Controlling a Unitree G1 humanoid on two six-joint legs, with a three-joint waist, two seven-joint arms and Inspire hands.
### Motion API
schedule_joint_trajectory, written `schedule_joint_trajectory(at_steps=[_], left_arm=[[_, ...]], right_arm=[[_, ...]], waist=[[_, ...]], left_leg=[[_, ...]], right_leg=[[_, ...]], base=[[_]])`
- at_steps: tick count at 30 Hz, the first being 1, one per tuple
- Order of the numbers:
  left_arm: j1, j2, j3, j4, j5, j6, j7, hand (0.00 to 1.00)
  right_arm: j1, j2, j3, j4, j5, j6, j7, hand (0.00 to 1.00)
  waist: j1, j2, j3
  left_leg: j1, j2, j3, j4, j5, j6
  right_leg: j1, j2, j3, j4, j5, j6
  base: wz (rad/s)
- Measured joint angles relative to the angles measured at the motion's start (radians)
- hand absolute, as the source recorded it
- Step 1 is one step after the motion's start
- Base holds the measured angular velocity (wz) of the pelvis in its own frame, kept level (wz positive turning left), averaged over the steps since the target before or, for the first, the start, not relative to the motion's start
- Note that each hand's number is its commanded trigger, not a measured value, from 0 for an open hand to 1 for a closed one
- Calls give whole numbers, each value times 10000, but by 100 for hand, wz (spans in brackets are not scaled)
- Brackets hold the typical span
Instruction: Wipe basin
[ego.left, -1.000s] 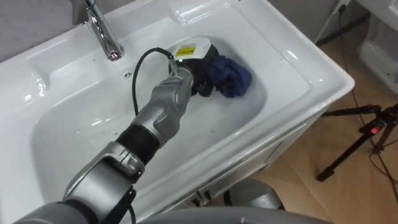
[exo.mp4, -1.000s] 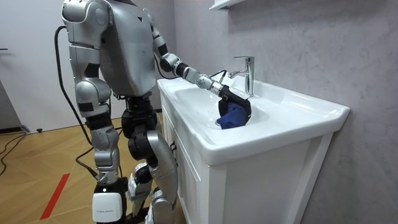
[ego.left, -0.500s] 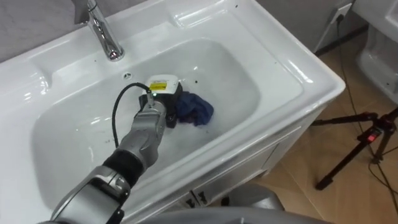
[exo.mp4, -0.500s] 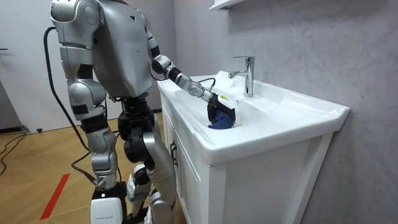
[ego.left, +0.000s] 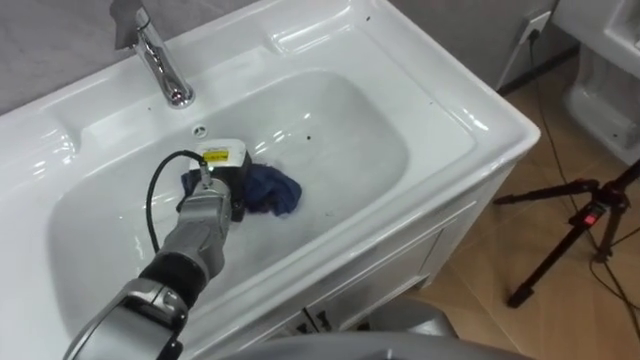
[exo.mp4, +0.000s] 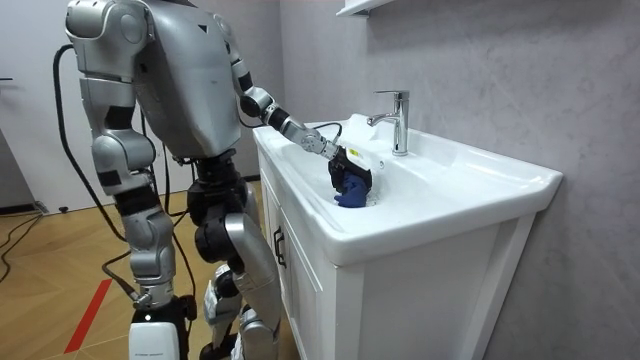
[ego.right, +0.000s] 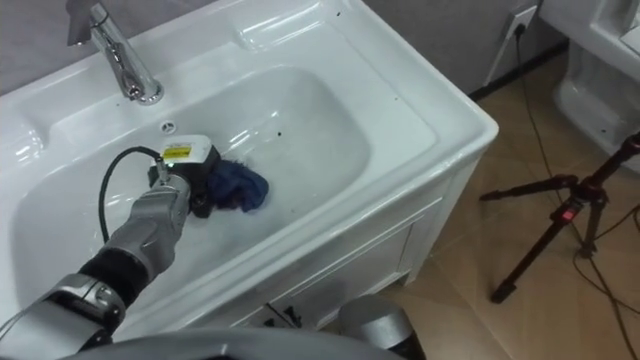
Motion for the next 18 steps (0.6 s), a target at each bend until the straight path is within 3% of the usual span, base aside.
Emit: schedule_joint_trajectory(at_steps=[6,10,18], left_arm=[[45,-4,110,-22,49,67,-78,100],[203,24,392,-18,54,67,-77,100],[575,44,389,-36,58,50,363,100]], right_arm=[[4,44,-151,-222,-34,73,-122,0],[25,46,-168,-205,21,83,-235,0],[-62,36,-286,-196,49,75,-331,0]], waist=[[6,17,-12],[51,153,-84],[331,323,-99]], left_leg=[[14,13,5,-1,-5,-8],[42,102,-4,-4,-37,-59],[176,156,-270,-16,-56,-94]], right_leg=[[24,20,1,-42,0,-4],[181,114,-4,-318,114,-33],[379,106,-137,-349,52,-73]], base=[[0],[0],[5]])
